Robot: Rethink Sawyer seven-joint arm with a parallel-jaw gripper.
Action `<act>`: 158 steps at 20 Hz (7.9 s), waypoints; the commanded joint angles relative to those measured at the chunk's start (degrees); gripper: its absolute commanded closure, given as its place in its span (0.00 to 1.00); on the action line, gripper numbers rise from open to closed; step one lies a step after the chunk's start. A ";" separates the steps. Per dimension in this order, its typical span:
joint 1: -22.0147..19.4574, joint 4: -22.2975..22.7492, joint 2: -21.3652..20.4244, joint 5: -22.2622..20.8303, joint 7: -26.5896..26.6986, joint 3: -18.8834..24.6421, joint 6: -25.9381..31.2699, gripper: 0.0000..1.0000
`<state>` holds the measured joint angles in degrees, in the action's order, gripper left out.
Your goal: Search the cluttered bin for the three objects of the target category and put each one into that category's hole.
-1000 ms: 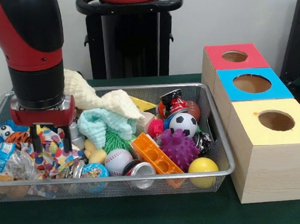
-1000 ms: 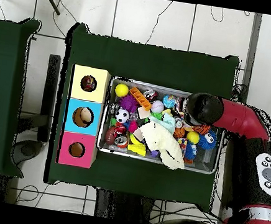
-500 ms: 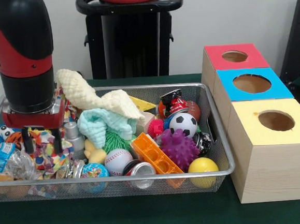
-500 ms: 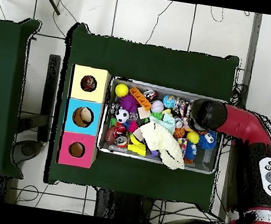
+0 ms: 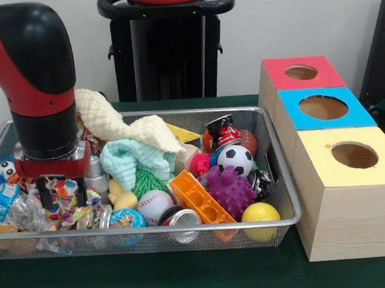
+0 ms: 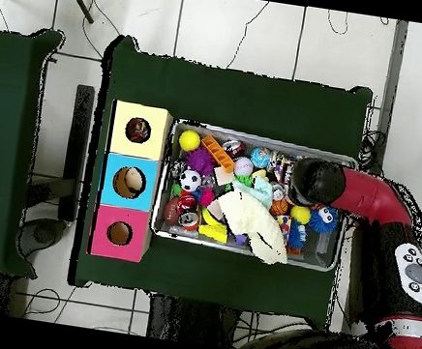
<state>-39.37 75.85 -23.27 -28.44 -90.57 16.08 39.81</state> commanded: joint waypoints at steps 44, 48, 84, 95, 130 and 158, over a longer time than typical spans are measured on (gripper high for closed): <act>5.94 14.62 -23.30 12.53 -7.15 7.61 0.30 1.00; 10.04 16.51 -24.01 13.80 -11.48 5.40 -2.22 1.00; 30.74 23.86 -27.08 23.24 -19.65 -11.85 -12.03 1.00; 37.73 23.10 -24.03 25.47 -22.55 -16.45 -14.11 1.00; 47.09 1.75 -5.64 34.62 -24.81 -22.31 -11.61 1.00; 43.65 8.19 -2.95 33.99 -22.85 -17.97 -16.23 1.00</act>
<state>5.06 78.64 -28.13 4.49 -105.18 -7.58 23.09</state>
